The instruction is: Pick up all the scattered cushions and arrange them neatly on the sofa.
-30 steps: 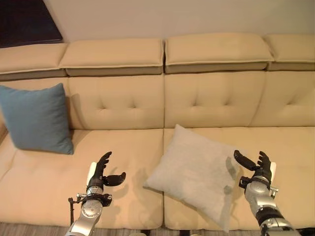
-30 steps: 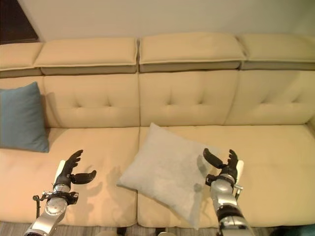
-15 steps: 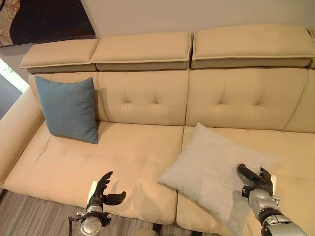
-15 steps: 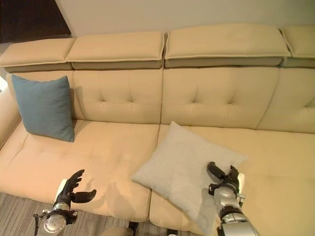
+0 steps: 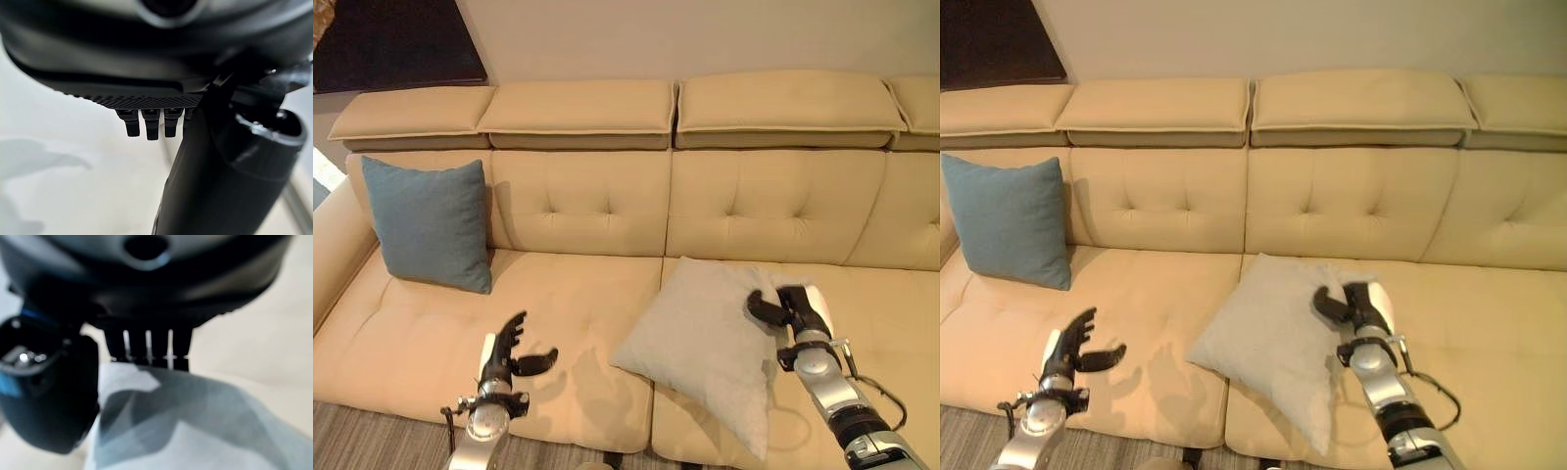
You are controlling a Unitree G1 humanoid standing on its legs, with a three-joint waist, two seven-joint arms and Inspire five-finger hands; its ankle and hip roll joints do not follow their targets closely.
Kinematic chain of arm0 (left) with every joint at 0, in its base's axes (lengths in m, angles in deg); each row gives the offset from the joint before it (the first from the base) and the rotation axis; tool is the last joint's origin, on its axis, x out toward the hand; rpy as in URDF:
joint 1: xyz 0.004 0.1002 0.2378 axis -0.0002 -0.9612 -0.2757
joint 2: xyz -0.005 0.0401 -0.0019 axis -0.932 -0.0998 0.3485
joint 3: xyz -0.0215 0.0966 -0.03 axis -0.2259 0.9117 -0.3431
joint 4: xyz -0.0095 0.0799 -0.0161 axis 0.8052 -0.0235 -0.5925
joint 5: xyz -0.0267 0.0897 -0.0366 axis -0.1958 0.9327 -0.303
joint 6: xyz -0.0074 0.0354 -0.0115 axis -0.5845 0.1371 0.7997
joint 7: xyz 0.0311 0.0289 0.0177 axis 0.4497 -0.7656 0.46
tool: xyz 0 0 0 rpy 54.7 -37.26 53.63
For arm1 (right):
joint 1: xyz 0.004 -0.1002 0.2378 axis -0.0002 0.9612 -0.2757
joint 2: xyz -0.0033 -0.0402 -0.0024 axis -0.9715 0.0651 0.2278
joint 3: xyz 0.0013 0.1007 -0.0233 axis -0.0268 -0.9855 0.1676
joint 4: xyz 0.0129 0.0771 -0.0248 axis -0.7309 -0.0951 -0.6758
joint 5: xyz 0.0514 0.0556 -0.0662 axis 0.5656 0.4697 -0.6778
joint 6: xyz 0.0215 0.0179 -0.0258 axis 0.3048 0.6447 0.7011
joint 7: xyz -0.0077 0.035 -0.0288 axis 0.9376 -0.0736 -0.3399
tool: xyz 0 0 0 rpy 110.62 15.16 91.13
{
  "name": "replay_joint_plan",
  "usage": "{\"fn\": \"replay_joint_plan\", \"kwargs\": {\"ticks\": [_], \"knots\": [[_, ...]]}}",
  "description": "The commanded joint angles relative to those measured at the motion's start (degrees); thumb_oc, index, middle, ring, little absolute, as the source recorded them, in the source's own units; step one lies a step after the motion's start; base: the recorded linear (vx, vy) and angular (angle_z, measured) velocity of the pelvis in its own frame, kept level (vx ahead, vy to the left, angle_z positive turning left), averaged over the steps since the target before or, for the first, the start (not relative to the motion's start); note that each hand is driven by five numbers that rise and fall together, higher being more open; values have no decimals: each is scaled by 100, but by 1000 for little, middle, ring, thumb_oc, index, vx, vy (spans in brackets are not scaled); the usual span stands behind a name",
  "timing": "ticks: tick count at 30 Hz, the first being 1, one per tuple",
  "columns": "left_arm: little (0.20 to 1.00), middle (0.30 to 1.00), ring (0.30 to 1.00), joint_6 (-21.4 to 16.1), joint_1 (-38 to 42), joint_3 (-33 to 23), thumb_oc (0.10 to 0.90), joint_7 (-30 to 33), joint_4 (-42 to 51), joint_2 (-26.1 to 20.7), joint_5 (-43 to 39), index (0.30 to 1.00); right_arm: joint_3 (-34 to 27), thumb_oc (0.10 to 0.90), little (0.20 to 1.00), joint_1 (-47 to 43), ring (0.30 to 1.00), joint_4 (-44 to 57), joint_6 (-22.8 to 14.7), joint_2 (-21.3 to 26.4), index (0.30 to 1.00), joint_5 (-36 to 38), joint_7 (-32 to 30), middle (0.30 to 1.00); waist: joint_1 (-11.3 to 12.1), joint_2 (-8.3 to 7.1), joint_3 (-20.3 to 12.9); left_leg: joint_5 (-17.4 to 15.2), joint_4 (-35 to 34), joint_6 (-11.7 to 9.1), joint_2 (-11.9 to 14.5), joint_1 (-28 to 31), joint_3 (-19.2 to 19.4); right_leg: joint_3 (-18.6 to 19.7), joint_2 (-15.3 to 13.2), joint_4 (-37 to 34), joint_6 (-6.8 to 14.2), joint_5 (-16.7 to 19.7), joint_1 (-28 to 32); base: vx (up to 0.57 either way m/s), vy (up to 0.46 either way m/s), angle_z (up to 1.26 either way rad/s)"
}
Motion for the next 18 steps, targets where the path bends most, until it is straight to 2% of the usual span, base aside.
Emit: {"fn": "replay_joint_plan", "kwargs": {"ticks": [1, 6, 13, 16, 18], "knots": [[900, 900, 900, -598, 722, -299, 800, 468, 205, -440, -226, 900, 47, 400, 300, -1005, 300, 1237, -690, 448, 300, -426, -161, 300, -48, -589, -411, -579, 22, -79, -49, 118, 265, 232, -401, 105, 490, -694, 533, 1, 40, -6], [900, 900, 900, -673, 948, -479, 800, 710, 132, -65, -782, 900, 195, 400, 300, -1008, 300, 2584, -791, 418, 300, -832, 27, 300, -133, -697, -536, -647, 22, -51, 11, 262, 372, 328, -378, 141, 486, -703, 549, 1, 46, -17], [900, 900, 900, -705, 1059, -521, 800, 824, -311, 242, -1206, 900, 494, 400, 300, -991, 300, 3742, -1155, 451, 300, -484, 422, 300, -194, -888, -576, -655, 22, -54, 83, 279, 486, 397, -321, 134, 503, -650, 482, -6, 34, -10], [900, 900, 900, -746, 1084, -593, 800, 849, -431, 348, -1436, 900, 544, 400, 300, -998, 300, 4154, -1265, 556, 300, -410, 509, 300, -210, -956, -586, -661, 22, -59, 96, 279, 501, 412, -312, 144, 512, -637, 459, 1, 21, -8], [900, 900, 900, -811, 1157, -675, 800, 895, -598, 420, -1621, 900, 580, 400, 300, -991, 300, 4657, -1484, 790, 300, -225, 612, 300, -241, -1073, -584, -657, 22, -69, 125, 269, 520, 435, -298, 189, 528, -630, 410, -3, 6, -3]]}}
